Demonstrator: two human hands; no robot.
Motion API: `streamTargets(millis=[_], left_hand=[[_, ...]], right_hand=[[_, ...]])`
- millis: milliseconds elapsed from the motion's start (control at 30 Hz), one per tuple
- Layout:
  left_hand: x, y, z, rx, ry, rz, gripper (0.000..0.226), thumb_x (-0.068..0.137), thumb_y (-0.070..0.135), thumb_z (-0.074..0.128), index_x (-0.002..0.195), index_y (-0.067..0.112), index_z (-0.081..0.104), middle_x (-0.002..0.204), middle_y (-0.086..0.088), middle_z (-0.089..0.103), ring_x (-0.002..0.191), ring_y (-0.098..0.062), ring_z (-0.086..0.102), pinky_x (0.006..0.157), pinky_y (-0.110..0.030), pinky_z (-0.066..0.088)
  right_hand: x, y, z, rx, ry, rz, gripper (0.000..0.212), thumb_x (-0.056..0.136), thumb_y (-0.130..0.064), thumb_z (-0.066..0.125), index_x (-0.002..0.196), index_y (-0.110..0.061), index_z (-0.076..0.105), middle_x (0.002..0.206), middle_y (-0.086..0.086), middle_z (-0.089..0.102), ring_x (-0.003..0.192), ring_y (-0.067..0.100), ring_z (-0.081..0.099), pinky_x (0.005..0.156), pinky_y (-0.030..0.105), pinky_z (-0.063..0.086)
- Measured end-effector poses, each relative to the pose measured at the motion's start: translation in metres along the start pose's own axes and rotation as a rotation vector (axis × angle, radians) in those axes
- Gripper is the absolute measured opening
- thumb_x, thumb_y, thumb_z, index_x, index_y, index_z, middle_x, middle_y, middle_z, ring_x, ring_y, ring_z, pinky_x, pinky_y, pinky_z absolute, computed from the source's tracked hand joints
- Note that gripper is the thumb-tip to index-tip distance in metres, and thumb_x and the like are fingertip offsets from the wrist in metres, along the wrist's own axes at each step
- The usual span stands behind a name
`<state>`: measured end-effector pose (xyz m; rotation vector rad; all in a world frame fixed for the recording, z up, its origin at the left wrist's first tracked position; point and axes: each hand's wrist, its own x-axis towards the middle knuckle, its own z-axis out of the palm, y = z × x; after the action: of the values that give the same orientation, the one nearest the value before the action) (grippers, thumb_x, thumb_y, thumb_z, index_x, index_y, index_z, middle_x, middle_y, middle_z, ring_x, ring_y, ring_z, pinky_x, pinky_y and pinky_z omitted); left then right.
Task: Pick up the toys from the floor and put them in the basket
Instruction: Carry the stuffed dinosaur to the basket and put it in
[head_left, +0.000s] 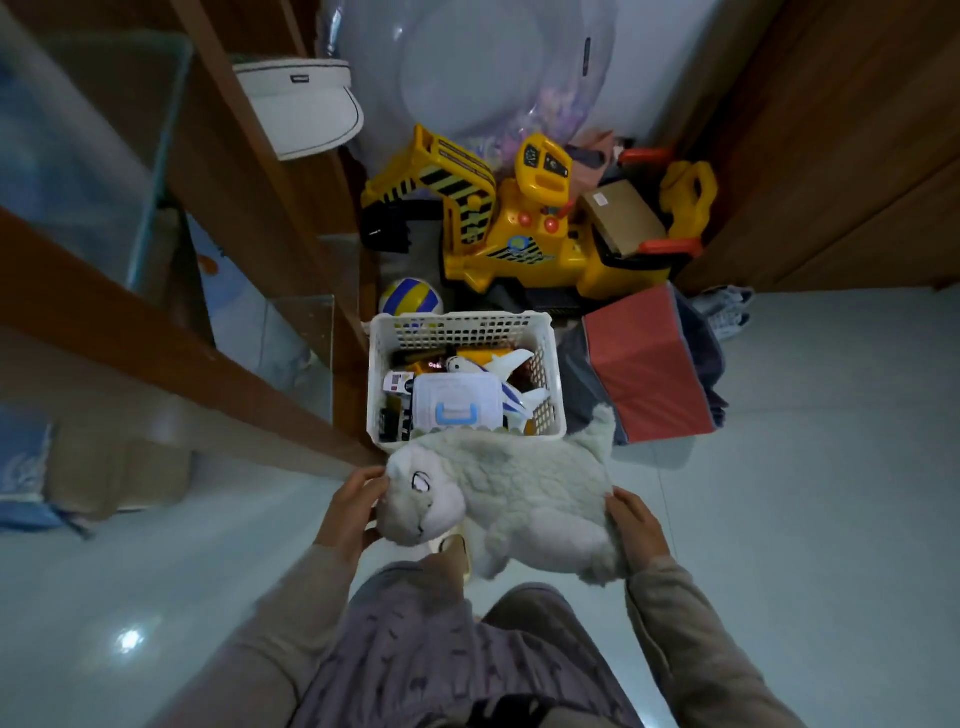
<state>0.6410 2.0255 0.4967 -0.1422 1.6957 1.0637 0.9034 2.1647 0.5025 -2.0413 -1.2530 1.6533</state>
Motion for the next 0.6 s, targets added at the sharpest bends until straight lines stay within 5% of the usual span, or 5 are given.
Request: streamTargets(millis=[267,500,600], left_hand=[[0.059,0.055,0.028,0.049,-0.026,-0.107,0.014,0.093,0.010,0.048,0.086,0.018,0.057,0.083,-0.007,0.056,0.072,-0.020,0.052,0.061,-0.028,0.043],[0.148,0.046,0.047,-0.091,0.088,-0.282,0.021,0.094,0.009,0.048,0.113,0.017,0.053,0.097,-0.011,0.056,0.073,-0.020,0.051,0.062,-0.029,0.042],[0.205,0.036,0.050,-0.151,0.166,-0.285,0.037,0.095,0.009,0.045,0.132,0.010,0.049,0.106,-0.011,0.054,0.079,-0.022,0.051,0.065,-0.029,0.042]], right_hand=[[0.080,-0.049,0.014,-0.100,-0.046,0.005,0.033,0.094,-0.008,0.048,0.122,0.007,0.053,0.129,0.025,0.055,0.101,0.021,0.047,0.090,0.028,0.035],[0.170,-0.050,0.050,-0.266,-0.132,0.134,0.034,0.093,-0.011,0.049,0.124,0.003,0.054,0.117,0.017,0.058,0.097,0.020,0.047,0.085,0.028,0.036],[0.218,-0.043,0.082,-0.289,-0.182,0.208,0.034,0.092,-0.013,0.050,0.124,-0.001,0.053,0.106,0.008,0.052,0.097,0.023,0.047,0.094,0.041,0.045]])
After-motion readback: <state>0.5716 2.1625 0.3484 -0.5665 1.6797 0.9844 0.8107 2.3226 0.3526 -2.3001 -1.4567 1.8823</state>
